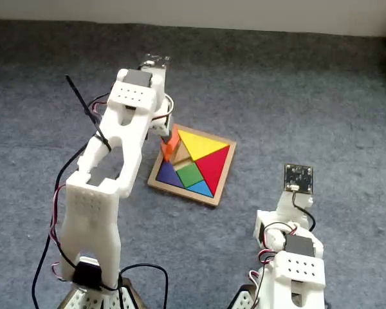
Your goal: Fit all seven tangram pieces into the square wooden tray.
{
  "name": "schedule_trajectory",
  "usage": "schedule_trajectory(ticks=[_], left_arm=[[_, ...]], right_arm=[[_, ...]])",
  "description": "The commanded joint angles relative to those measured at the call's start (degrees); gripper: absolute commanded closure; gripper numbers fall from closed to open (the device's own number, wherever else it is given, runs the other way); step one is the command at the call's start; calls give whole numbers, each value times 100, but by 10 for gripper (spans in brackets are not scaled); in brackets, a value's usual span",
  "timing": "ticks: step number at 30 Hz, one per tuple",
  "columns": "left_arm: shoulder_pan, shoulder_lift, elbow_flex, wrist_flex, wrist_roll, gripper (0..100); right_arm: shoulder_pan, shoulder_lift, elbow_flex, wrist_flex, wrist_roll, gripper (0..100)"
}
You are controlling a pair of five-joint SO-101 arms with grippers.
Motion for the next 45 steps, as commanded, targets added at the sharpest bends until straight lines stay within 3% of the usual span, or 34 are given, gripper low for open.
schedule_trajectory(ticks=[1,10,22,28,36,45], left_arm=[[4,-198,-233,35,35,813],[22,-180,-233,44,35,813],[725,391,-136,18,44,815],[743,391,-602,79,70,818],[734,391,-1473,976,70,818],[585,418,-1648,1055,35,819]], right_arm=[[57,-92,-48,4,62,994],[57,-92,-48,4,62,994],[57,-92,-48,4,62,994],[57,-92,-48,4,62,994],[57,-92,-48,4,62,994],[57,-92,-48,4,62,994]])
